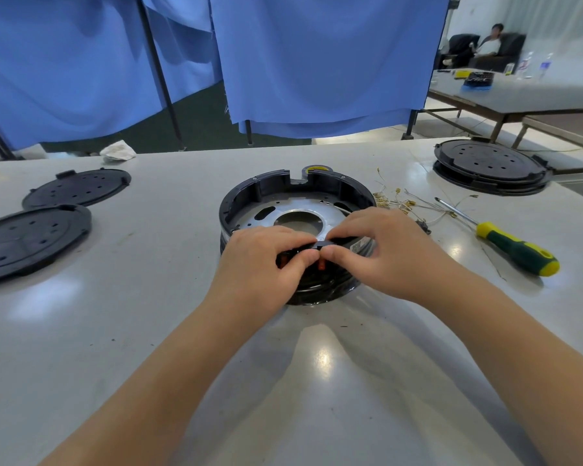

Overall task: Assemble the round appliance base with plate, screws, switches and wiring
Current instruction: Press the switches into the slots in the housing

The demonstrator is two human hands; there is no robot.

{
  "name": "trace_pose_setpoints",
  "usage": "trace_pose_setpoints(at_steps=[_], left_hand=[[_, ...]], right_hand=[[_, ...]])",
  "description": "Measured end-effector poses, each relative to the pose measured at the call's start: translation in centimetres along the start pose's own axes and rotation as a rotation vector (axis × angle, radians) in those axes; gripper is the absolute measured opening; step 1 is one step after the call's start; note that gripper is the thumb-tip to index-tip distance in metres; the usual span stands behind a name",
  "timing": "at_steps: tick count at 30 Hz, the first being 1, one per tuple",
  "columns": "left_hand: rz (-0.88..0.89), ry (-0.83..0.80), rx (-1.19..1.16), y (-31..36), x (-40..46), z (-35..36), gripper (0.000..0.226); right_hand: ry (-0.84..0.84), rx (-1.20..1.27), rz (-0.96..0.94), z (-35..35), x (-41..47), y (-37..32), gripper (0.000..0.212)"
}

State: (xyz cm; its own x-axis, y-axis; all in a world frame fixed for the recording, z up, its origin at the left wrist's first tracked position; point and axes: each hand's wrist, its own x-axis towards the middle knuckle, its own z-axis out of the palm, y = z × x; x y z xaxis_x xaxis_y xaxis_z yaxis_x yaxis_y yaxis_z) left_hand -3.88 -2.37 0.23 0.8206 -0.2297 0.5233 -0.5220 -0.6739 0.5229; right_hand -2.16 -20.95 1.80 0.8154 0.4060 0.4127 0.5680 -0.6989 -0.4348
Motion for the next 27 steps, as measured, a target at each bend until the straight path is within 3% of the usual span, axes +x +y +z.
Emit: trace_pose_setpoints(at_steps=[8, 20, 27], left_hand=[[0.031, -0.049, -0.005, -1.7, 0.1, -1.3, 0.034], [-0.125, -0.017, -0.084, -2.3, 0.5, -2.5, 0.019], [-0.116, 0.000, -0.085, -2.2, 0.5, -2.3, 0.017]], right_hand=[[0.011, 0.013, -0.001, 0.1, -0.1, 0.8, 0.022], [0.062, 0.000, 0.002, 0.9, -0.1, 0.8, 0.029], [0.107, 0.006, 0.028, 1.1, -0.1, 0.7, 0.016]])
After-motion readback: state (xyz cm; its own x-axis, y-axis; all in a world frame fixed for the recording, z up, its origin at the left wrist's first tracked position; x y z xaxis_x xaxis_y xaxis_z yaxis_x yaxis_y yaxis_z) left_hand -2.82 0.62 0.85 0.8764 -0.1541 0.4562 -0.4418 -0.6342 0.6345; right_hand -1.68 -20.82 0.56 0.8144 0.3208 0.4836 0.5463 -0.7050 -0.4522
